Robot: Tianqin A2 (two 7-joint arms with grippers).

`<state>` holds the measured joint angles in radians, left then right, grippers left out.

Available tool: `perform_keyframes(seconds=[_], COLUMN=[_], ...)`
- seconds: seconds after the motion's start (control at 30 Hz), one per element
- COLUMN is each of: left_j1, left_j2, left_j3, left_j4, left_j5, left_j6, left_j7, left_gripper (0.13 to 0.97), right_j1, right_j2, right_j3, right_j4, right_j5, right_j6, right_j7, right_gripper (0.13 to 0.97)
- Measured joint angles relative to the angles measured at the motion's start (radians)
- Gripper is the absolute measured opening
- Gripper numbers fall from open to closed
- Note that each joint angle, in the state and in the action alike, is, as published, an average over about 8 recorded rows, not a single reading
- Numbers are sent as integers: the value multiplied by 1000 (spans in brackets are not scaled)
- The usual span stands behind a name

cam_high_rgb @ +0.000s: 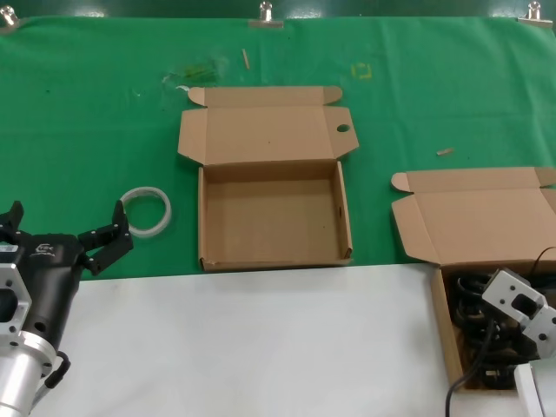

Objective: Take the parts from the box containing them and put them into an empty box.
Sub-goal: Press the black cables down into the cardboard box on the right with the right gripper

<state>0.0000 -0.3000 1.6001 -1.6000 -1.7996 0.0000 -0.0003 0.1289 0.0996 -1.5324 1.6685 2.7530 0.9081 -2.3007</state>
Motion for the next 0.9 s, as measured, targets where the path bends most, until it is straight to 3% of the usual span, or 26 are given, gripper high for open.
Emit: perform_keyframes(seconds=[0.27, 0.57, 0.83, 0.9], left_j1=[0, 0, 0, 0], left_j2=[0, 0, 0, 0], left_j3=[0, 0, 0, 0], left_j4=[0, 0, 0, 0], left_j5=[0, 0, 0, 0], left_j6=[0, 0, 0, 0], left_j7=[0, 0, 0, 0], left_gripper=[965, 965, 965, 965], right_j1=[1, 2, 9, 10], right_j2=[0, 0, 0, 0], right_j3=[9, 22, 24, 23], right_j4=[-12, -18, -23, -24], right_j5=[0, 0, 0, 0], right_j6=[-9, -20, -26, -26], right_j7=[-8, -26, -25, -25], right_gripper=[958, 891, 758, 758])
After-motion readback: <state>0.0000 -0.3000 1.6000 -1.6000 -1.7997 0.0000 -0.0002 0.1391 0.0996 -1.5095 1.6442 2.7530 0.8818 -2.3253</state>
